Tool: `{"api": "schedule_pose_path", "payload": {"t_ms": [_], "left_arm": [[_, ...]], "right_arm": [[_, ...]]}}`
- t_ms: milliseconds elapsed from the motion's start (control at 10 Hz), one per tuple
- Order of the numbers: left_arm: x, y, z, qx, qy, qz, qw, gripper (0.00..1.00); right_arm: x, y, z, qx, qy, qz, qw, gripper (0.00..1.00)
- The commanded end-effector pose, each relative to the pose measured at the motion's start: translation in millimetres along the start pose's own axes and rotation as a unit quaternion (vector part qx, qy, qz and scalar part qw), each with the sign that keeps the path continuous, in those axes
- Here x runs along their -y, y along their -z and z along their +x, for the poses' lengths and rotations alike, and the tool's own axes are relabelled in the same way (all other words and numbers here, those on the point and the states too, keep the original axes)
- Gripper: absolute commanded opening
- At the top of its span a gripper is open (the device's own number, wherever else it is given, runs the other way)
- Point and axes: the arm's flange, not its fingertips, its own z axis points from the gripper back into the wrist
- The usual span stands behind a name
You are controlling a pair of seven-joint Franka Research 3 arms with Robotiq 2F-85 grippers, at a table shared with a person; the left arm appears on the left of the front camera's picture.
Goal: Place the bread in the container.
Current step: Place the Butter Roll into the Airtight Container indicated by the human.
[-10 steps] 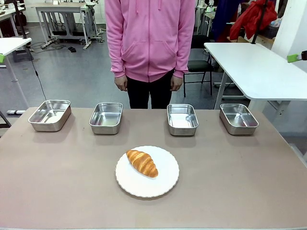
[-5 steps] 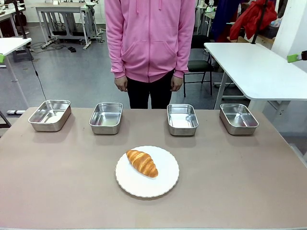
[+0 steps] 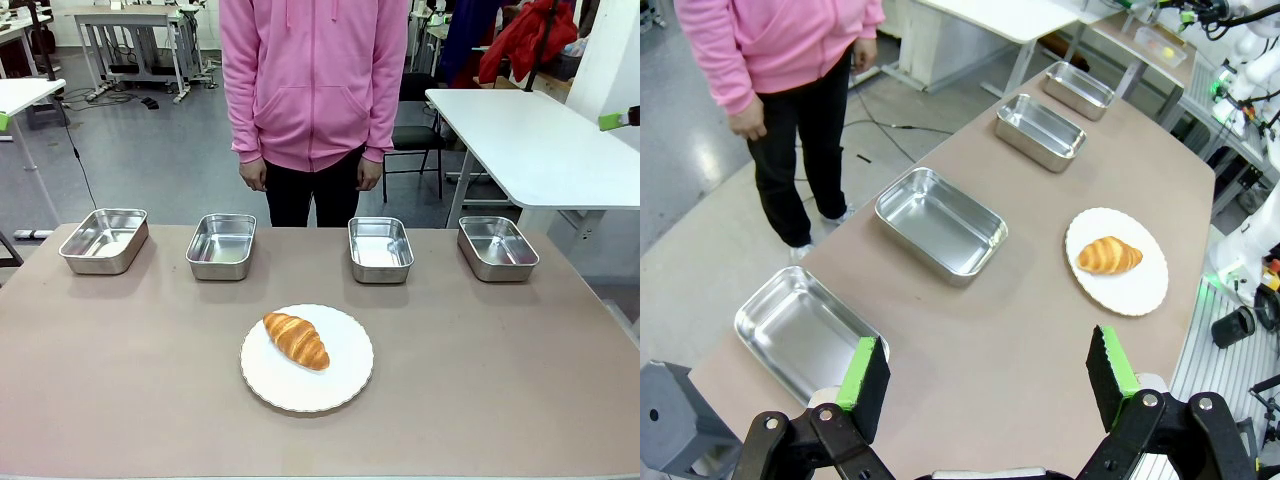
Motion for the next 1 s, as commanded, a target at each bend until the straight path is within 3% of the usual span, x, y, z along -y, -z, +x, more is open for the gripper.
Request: {"api": "schedule_pose_path", "payload": {"t_ms": [0, 900], "left_arm": [[1.0, -0.5, 0.5, 0.001, 0.002, 0.0, 1.0, 1.0], [1.0, -0.5, 0.5, 0.001, 0.002, 0.0, 1.0, 1.0]], "right_arm": [[-1.5, 0.6, 0.3, 0.005, -0.001, 0.003, 1.0, 1.0], [-1.5, 0.6, 0.3, 0.005, -0.001, 0.003, 1.0, 1.0]]}}
